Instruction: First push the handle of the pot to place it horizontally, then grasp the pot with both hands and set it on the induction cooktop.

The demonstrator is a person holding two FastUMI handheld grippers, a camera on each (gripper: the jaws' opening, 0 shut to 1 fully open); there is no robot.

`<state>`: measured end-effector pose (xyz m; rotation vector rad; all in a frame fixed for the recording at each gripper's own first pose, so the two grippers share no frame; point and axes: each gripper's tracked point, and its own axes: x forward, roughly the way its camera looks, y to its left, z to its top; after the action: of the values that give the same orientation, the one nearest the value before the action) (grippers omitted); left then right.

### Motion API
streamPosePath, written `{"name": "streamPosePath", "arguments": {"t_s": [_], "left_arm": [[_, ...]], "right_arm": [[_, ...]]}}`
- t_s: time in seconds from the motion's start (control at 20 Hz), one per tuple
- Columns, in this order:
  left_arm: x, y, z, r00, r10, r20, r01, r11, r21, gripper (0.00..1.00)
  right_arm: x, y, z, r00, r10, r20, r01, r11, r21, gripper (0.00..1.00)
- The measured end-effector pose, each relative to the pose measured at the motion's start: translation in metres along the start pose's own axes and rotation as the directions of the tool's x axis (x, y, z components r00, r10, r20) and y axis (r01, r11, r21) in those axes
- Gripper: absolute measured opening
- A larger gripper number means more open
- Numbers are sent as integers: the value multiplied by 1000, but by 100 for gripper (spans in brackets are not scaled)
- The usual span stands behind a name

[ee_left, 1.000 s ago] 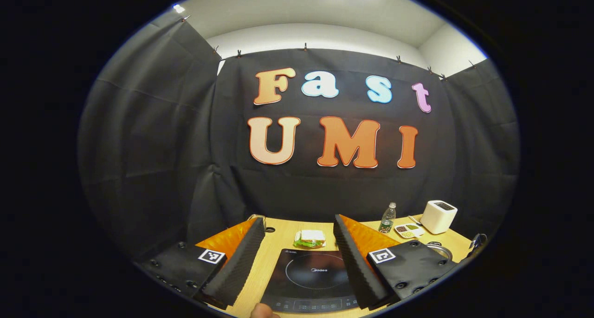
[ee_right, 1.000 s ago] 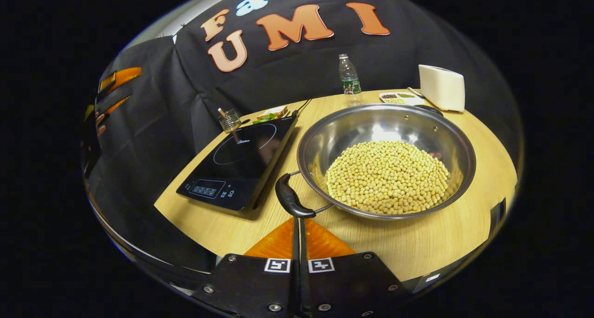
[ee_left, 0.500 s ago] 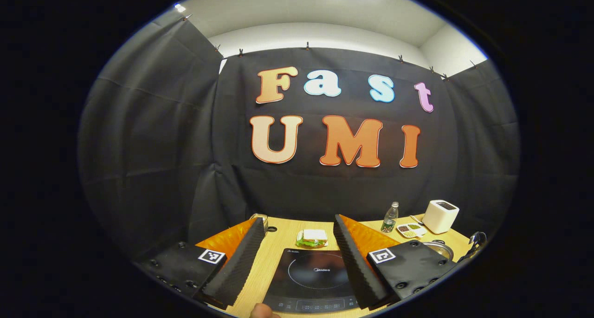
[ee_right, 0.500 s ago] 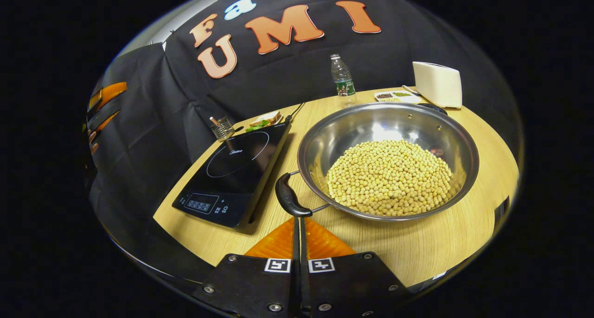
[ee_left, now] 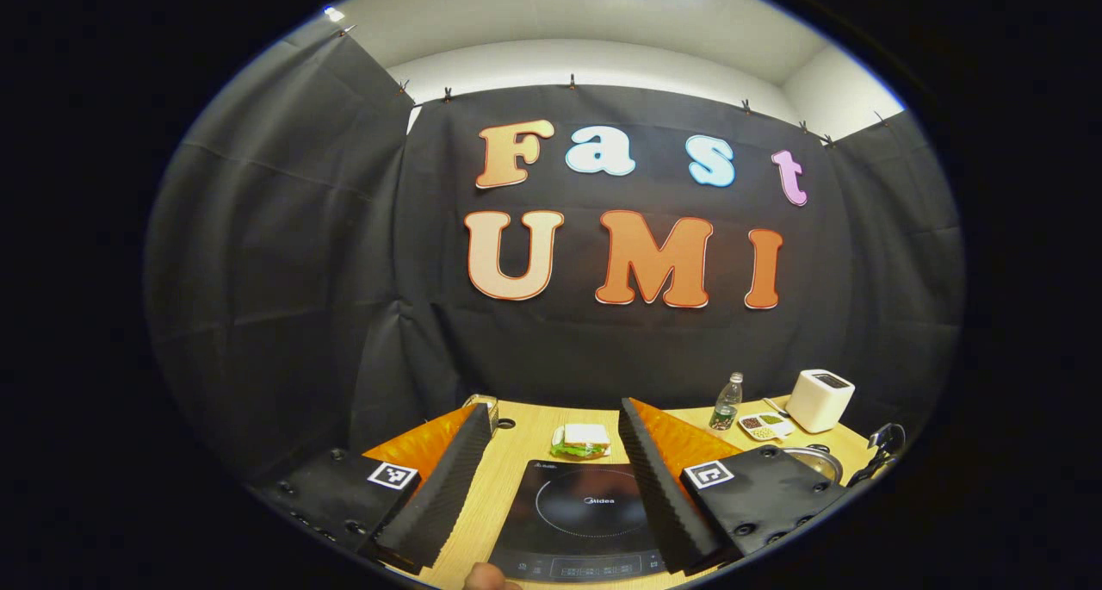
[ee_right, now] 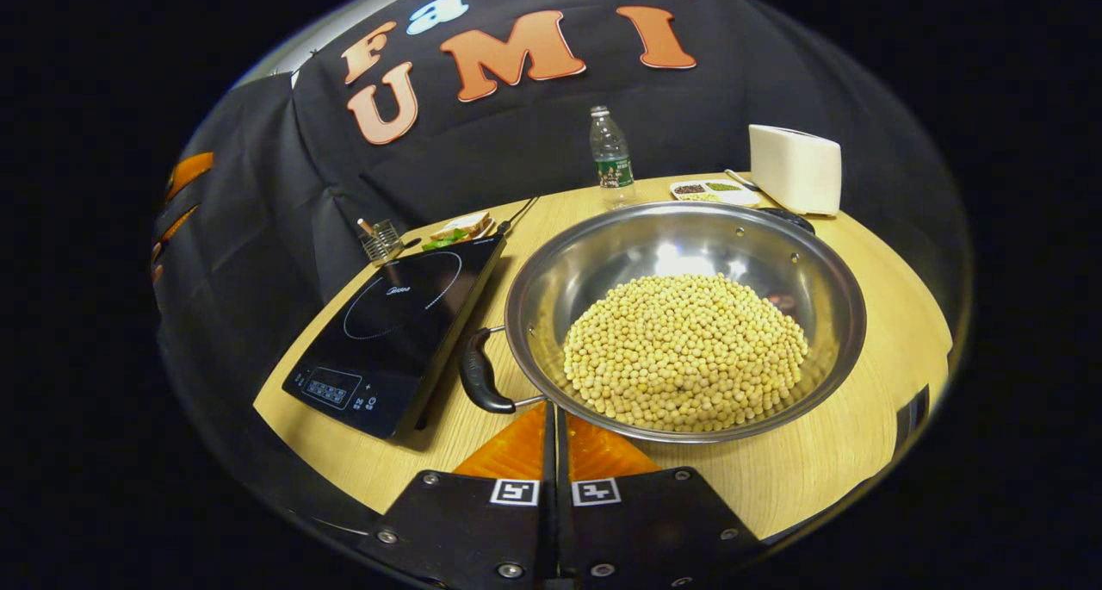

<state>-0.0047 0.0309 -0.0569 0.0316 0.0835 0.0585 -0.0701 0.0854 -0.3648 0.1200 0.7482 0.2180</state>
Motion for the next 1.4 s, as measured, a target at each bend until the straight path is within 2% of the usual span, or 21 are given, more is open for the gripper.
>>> {"name": "streamPosePath", "arguments": {"t_s": [0.3,0.6,1.4], "left_arm": [[1,0,0,1000,0,4,0,1000,16,97],[6,6,-2,1000,7,-2,-7,1000,22,97],[13,6,-17,1000,-19,-23,19,1000,9,97]], "right_arm": [[13,14,1,1000,7,-14,-7,1000,-15,0],[28,27,9,999,35,-15,-33,996,81,0],[64,33,35,1000,-3,25,-2,985,171,0]]}}
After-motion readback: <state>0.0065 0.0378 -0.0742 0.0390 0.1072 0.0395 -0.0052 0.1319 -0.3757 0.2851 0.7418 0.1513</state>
